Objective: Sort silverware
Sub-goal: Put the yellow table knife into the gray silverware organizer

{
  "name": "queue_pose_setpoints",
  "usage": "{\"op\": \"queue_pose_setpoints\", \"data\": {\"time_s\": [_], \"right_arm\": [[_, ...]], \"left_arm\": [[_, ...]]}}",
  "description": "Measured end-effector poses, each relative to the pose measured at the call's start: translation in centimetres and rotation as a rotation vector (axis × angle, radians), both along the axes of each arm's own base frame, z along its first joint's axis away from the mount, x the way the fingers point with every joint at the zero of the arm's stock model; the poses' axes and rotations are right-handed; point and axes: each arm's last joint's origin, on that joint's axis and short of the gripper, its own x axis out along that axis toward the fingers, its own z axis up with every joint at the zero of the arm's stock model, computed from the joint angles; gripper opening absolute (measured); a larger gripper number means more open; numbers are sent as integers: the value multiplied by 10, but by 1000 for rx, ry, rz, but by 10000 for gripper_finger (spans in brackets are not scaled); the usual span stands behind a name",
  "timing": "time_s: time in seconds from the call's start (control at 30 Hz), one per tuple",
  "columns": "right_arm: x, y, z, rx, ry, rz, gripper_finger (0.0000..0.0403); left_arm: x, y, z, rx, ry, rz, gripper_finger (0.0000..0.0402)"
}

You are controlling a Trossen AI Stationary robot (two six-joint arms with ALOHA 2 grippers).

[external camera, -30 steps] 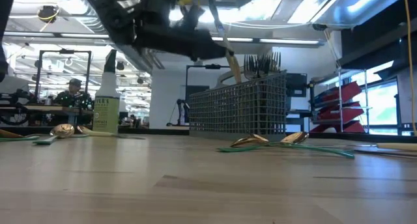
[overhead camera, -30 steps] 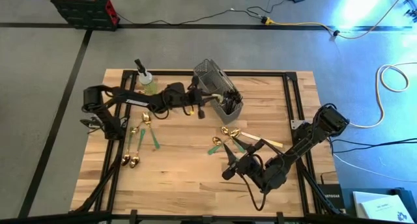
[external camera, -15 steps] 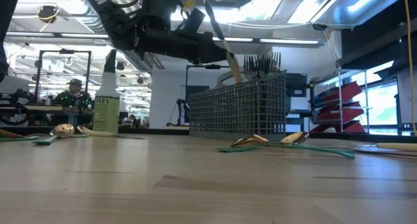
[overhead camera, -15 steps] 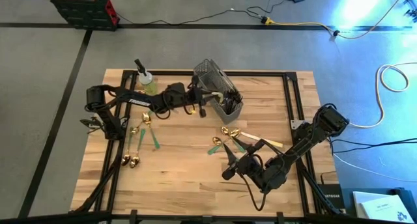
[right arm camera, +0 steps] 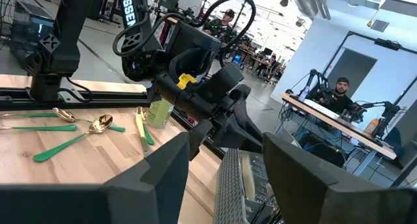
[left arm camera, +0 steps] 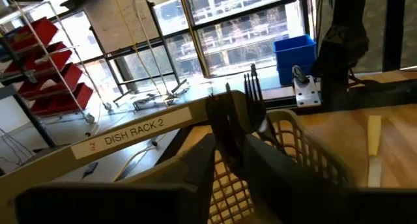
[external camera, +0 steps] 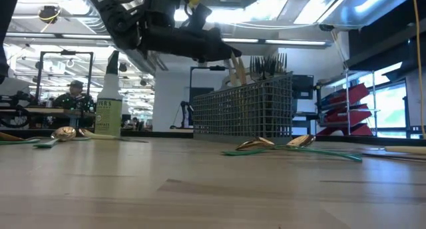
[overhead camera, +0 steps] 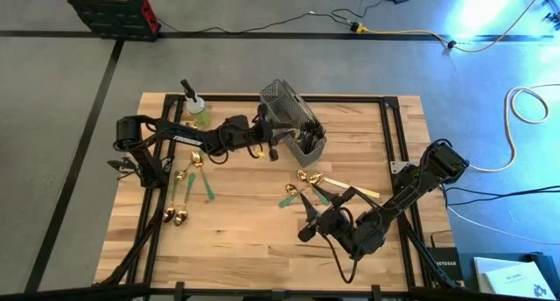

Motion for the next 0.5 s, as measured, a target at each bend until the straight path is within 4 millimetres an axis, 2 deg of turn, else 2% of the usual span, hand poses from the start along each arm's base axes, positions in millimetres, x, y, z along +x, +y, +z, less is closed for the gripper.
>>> {"op": "queue_pose_setpoints", "data": {"time_s": [0.37, 0.43, 0.5], "right_arm": [[0, 0, 0, 0, 0, 0, 176], [0, 0, 0, 0, 0, 0, 176], [0, 0, 0, 0, 0, 1, 176]], "left_arm": [[0, 0, 1, -13, -17, 38, 125], [-4, -1, 7, -33, -13, 49, 128], [-12, -5, 23, -23, -22, 44, 129]]}}
